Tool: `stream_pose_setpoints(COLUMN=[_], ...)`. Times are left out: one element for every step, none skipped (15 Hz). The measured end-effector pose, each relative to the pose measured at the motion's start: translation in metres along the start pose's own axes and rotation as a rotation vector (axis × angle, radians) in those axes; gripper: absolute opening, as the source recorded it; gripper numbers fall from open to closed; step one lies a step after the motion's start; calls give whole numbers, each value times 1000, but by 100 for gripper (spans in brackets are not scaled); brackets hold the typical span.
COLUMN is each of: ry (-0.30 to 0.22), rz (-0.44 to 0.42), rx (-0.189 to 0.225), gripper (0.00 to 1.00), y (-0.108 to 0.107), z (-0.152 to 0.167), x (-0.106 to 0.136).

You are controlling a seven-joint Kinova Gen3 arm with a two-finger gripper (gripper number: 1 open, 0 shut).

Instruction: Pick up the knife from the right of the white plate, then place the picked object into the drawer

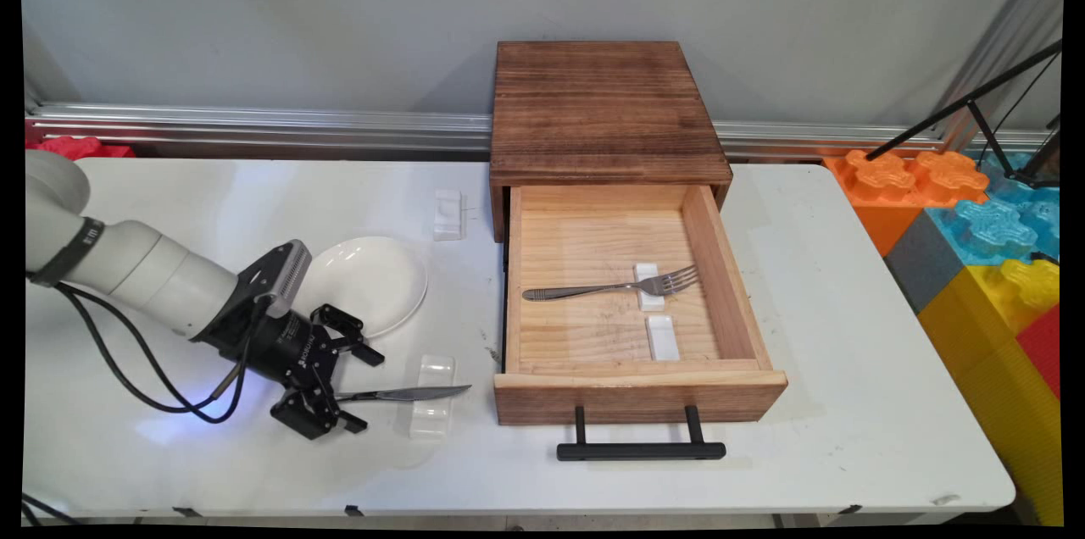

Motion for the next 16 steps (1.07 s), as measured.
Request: stream_pose_setpoints(ry=[-1,-2,-4,-6,-9,-13,-16,-19,-22,-24,-26,-28,-29,-29,-29,-27], rz=[3,7,11,18,22,26,29,31,34,35,36,38,39,41,41,42], rx=[-1,-2,-3,-3,-4,-4,-5,-6,-6,-7,-7,-8,-9,-10,-11,-12], gripper=[100,100,100,0,0,0,0,0,0,0,0,0,0,0,0,0], y=[0,0,0,0,0,0,0,0,1,1,1,1,2,2,3,3], z=[1,1,2,2,3,3,3,2,2,2,1,1,0,-1,-3,-4], x=[0,0,0,0,0,0,-1,-1,-1,-1,-1,-1,-1,0,0,2])
